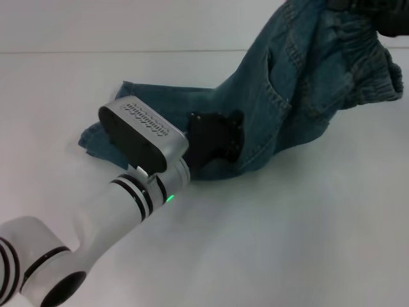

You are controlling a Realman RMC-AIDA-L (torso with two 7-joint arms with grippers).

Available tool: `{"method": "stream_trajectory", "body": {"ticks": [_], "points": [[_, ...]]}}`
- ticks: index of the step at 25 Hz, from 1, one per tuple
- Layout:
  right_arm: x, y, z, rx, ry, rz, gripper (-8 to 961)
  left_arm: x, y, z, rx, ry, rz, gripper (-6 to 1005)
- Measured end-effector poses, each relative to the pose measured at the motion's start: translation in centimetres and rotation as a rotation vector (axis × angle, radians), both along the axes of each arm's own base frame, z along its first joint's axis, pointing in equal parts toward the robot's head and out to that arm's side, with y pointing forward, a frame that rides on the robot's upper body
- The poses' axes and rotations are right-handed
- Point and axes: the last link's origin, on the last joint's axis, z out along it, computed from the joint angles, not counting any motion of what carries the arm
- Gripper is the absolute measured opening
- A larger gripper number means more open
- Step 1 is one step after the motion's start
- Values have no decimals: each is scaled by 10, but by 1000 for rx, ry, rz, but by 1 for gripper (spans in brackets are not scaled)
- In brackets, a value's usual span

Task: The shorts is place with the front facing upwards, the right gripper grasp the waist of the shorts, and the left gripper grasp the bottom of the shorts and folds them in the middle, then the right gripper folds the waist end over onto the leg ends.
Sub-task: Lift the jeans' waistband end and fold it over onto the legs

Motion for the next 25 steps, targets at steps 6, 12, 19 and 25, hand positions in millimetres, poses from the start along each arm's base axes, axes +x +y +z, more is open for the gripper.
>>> {"method": "stream_trajectory", "body": {"ticks": [6,12,19,25], "points": [[-35,28,-16,-23,-98,52,122,13,-14,-11,-59,-20,-52,2],[-70,45,-40,-60,-165,111,122,27,-24,-19,-95,-47,-91,2],[-90,48,-74,-131,-235,154,122,16,-24,-14,-50,-72,-30,2],[-86,42,-89,-159,-246,151,120,-7,-25,-6,7,-87,63,1]]}}
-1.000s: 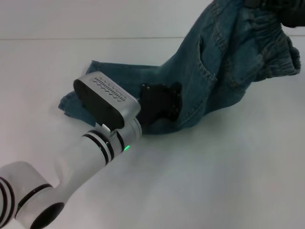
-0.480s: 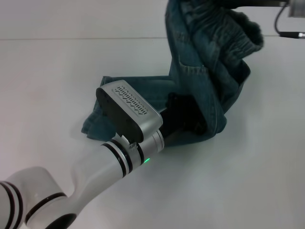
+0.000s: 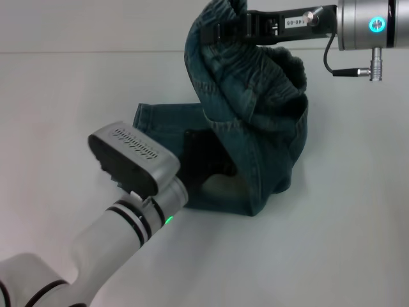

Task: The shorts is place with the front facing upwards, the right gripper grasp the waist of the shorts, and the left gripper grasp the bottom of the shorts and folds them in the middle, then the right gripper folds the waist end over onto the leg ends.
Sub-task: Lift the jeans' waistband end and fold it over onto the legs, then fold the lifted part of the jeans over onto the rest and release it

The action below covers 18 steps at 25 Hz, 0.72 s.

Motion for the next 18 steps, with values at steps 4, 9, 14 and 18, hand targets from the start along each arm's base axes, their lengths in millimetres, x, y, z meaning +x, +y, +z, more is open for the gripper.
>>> {"method": "stream_trajectory", "body": {"ticks": [4,9,14,18], "points": [[7,-1,3,8,0,-16,118,-17,-3,8,71,17,59,1],[13,-2,4,6,-21,-18,117,-42,-11,19,190,51,159,1],[8,-3,-9,-27,-54,6,117,-55,-27,41,404,60,227,2],[1,0,-28,-64,-100,2,118,-55,-30,53,503,37,270,2]]}}
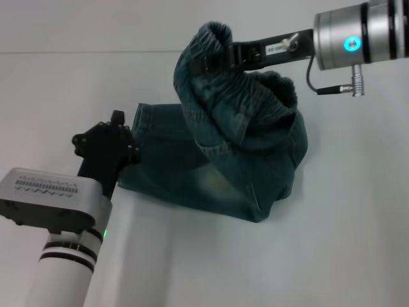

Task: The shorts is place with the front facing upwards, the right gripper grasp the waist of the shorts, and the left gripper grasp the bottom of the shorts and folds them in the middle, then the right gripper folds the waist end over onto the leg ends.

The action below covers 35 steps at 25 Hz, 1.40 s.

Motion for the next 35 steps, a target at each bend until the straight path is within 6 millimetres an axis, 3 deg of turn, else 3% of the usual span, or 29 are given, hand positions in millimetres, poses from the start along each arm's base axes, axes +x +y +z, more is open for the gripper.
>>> {"method": "stream_trajectory", "body": {"ticks": [8,14,17,20,23,26,30,32,35], "points": [[-6,-1,-28,-18,-135,37,232,-3,-3,11,79,-33,28,2],[-8,-1,-20,-2,-107,47,399,-8,-4,18,116,-35,43,1],[-3,-3,-5,40,-54,44,553,-12,-8,24,157,-34,47,1],[17,-6,20,131,19,20,693,-5,-15,27,186,-31,-15,0],[57,-15,51,280,127,-31,806,6,-19,23,162,-24,-95,0],[97,-32,75,429,198,-65,885,33,-25,9,77,-41,-259,0],[130,-60,82,575,196,-12,900,63,-27,-9,-91,-98,-450,1],[142,-76,80,611,175,42,900,66,-22,-16,-200,-132,-488,1],[154,-101,70,582,139,137,899,54,-12,-11,-285,-208,-475,1]]}}
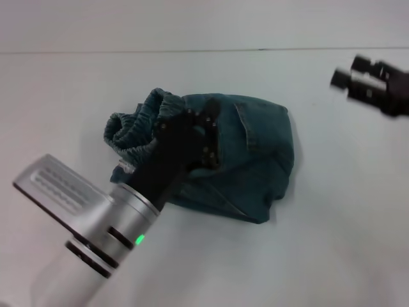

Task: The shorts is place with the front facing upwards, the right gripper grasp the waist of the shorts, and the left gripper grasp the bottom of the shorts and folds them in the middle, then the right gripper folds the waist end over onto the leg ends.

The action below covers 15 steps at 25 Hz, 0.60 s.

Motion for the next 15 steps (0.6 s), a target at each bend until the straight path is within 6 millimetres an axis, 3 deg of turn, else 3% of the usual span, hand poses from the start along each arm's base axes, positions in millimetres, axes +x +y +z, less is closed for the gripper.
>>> {"method": "stream_trajectory", "body": {"ticks": [5,9,15], "points": [[14,-30,-13,-70,-88,75,901,-31,16,24,-363,-80,-44,0],[18,-37,-17,-105,-122,85,904,-51,16,47,-506,-45,-78,155],[14,-36,-25,-141,-160,126,906,-63,16,75,-619,88,-90,382]]}}
